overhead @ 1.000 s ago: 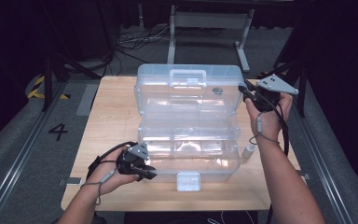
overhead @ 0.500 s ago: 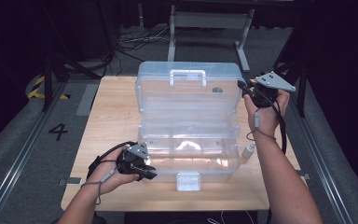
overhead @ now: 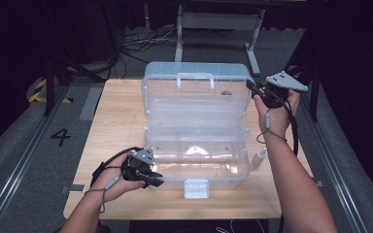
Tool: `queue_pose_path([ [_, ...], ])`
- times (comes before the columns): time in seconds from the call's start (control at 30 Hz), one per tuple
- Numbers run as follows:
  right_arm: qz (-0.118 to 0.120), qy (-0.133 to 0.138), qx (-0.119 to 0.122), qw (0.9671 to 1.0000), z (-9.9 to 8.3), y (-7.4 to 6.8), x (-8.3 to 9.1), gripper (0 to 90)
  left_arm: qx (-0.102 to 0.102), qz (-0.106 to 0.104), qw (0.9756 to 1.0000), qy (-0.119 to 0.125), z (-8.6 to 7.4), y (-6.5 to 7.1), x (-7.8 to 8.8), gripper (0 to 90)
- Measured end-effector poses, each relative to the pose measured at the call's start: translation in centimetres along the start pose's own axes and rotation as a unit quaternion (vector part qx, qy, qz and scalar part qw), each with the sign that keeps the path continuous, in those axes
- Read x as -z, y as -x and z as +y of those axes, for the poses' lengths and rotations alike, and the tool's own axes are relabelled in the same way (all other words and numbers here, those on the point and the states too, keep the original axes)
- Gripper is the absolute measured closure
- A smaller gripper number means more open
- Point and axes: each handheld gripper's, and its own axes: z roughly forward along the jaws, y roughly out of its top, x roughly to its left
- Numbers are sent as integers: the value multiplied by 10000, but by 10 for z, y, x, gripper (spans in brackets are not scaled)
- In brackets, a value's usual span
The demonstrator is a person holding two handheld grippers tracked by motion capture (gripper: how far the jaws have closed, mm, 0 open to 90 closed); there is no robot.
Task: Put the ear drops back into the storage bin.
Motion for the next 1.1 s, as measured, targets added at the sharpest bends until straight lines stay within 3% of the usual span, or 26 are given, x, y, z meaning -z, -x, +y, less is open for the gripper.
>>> queue_pose_path([
  [0.5,257,-28,-132,9996,0,13,-17,799,27,-62,10000,15,-1,-2,-1,774],
  [0.9,347,-91,-32,9994,1,20,-31,799,30,-88,10000,30,-1,-3,-1,772],
  [1.1,426,-143,-90,9989,0,25,-39,799,48,-107,9999,40,-1,-3,-2,771],
])
